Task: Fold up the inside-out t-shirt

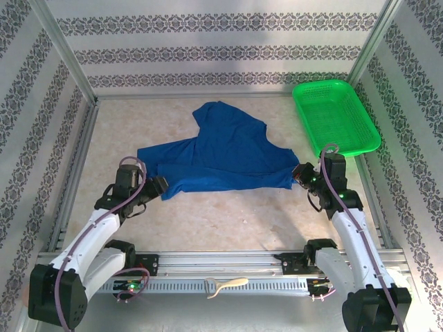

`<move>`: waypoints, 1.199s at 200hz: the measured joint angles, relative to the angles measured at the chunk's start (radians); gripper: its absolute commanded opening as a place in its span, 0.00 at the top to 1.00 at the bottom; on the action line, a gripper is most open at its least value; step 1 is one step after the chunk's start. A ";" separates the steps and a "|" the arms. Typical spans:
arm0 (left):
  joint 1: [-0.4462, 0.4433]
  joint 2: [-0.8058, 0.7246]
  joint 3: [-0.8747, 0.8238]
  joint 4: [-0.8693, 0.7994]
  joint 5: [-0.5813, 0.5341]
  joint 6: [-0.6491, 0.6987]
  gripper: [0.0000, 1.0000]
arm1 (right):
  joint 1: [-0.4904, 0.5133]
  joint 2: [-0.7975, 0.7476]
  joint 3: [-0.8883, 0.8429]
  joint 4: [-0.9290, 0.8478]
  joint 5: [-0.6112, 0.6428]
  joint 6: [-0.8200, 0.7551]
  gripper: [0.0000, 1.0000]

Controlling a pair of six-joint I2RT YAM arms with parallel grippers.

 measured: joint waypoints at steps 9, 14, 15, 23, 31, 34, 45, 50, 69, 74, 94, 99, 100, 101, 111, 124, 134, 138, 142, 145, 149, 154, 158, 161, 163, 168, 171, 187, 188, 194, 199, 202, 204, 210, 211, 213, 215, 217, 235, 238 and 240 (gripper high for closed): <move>0.000 0.032 0.031 -0.016 -0.024 0.016 0.55 | 0.000 0.000 0.000 0.000 0.000 0.000 1.00; 0.000 0.053 0.049 -0.026 -0.035 0.025 0.55 | 0.000 0.000 0.000 0.000 0.000 0.000 1.00; 0.000 0.057 0.051 -0.027 -0.037 0.026 0.55 | 0.000 0.000 0.000 0.000 0.000 0.000 1.00; -0.001 0.093 0.074 -0.039 -0.054 0.041 0.56 | 0.000 0.000 0.000 0.000 0.000 0.000 1.00; -0.005 0.127 0.089 -0.047 -0.067 0.050 0.56 | 0.000 0.000 0.000 0.000 0.000 0.000 1.00; -0.007 0.138 0.091 -0.048 -0.072 0.053 0.56 | 0.000 0.000 0.000 0.000 0.000 0.000 1.00; -0.021 0.173 0.092 -0.054 -0.089 0.064 0.56 | 0.000 0.000 0.000 0.000 0.000 0.000 1.00; -0.029 0.187 0.091 -0.056 -0.096 0.067 0.56 | 0.000 0.000 0.000 0.000 0.000 0.000 1.00; -0.053 0.222 0.083 -0.054 -0.115 0.068 0.57 | 0.000 0.000 0.000 0.000 0.000 0.000 1.00; -0.055 0.228 0.080 -0.052 -0.118 0.068 0.57 | 0.000 0.000 0.000 0.000 0.000 0.000 1.00; -0.063 0.262 0.071 -0.037 -0.134 0.070 0.59 | 0.000 0.000 0.000 0.000 0.000 0.000 1.00; -0.064 0.274 0.070 -0.030 -0.137 0.070 0.59 | 0.000 0.000 0.000 0.000 0.000 0.000 1.00; -0.064 0.276 0.070 -0.029 -0.137 0.070 0.59 | 0.000 0.000 0.000 0.000 0.000 0.000 1.00; -0.064 0.278 0.070 -0.027 -0.137 0.070 0.59 | 0.000 0.000 0.000 0.000 0.000 0.000 1.00; -0.066 0.300 0.068 -0.008 -0.138 0.070 0.59 | 0.000 0.000 0.000 0.000 0.000 0.000 1.00; -0.066 0.328 0.067 0.015 -0.141 0.071 0.59 | 0.000 0.000 0.000 0.000 0.000 0.000 1.00; -0.066 0.350 0.067 0.036 -0.141 0.071 0.59 | 0.000 0.000 0.000 0.000 0.000 0.000 1.00; -0.066 0.358 0.066 0.044 -0.141 0.071 0.59 | 0.000 0.000 0.000 0.000 0.000 0.000 1.00; -0.066 0.365 0.065 0.053 -0.141 0.071 0.59 | 0.000 0.000 0.000 0.000 0.000 0.000 1.00; -0.066 0.371 0.064 0.060 -0.141 0.071 0.59 | 0.000 0.000 0.000 0.000 0.000 0.000 1.00; -0.066 0.378 0.064 0.068 -0.141 0.071 0.59 | 0.000 0.000 0.000 0.000 0.000 0.000 1.00; -0.066 0.386 0.063 0.076 -0.141 0.071 0.59 | 0.000 0.000 0.000 0.000 0.000 0.000 1.00; -0.066 0.393 0.062 0.084 -0.141 0.072 0.59 | 0.000 0.000 0.000 0.000 0.000 0.000 1.00; -0.066 0.398 0.062 0.090 -0.141 0.072 0.59 | 0.000 0.000 0.000 0.000 0.000 0.000 1.00; -0.066 0.403 0.061 0.095 -0.141 0.074 0.59 | 0.000 0.000 0.000 0.000 0.000 0.000 1.00; -0.066 0.412 0.060 0.106 -0.141 0.075 0.59 | 0.000 0.000 0.000 0.000 0.000 0.000 1.00; -0.066 0.418 0.060 0.111 -0.141 0.076 0.59 | 0.000 0.000 0.000 0.000 0.000 0.000 1.00; -0.066 0.440 0.056 0.137 -0.142 0.084 0.59 | 0.000 0.000 0.000 0.000 0.000 0.000 1.00; -0.066 0.441 0.056 0.138 -0.142 0.084 0.60 | 0.000 0.000 0.000 0.000 0.000 0.000 1.00; -0.066 0.441 0.056 0.142 -0.142 0.086 0.62 | 0.000 0.000 0.000 0.000 0.000 0.000 1.00; -0.066 0.441 0.056 0.142 -0.142 0.089 0.63 | 0.000 0.000 0.000 0.000 0.000 0.000 1.00; -0.066 0.441 0.056 0.142 -0.143 0.089 0.64 | 0.000 0.000 0.000 0.000 0.000 0.000 1.00; -0.066 0.441 0.056 0.142 -0.143 0.090 0.64 | 0.000 0.000 0.000 0.000 0.000 0.000 1.00; -0.066 0.441 0.056 0.142 -0.146 0.092 0.64 | 0.000 0.000 0.000 0.000 0.000 0.000 1.00; -0.066 0.441 0.056 0.142 -0.146 0.092 0.65 | 0.000 0.000 0.000 0.000 0.000 0.000 1.00; -0.066 0.441 0.056 0.142 -0.147 0.093 0.65 | 0.000 0.000 0.000 0.000 0.000 0.000 1.00; -0.066 0.441 0.056 0.142 -0.148 0.093 0.65 | 0.000 0.000 0.000 0.000 0.000 0.000 1.00; -0.066 0.440 0.056 0.142 -0.148 0.092 0.66 | 0.000 0.000 0.000 0.000 0.000 0.000 1.00; -0.066 0.430 0.055 0.154 -0.140 0.093 0.71 | 0.000 0.000 0.000 0.000 0.000 0.000 1.00; -0.066 0.425 0.054 0.158 -0.139 0.093 0.72 | 0.000 0.000 0.000 0.000 0.000 0.000 1.00; -0.066 0.422 0.053 0.160 -0.137 0.093 0.73 | 0.000 0.000 0.000 0.000 0.000 0.000 1.00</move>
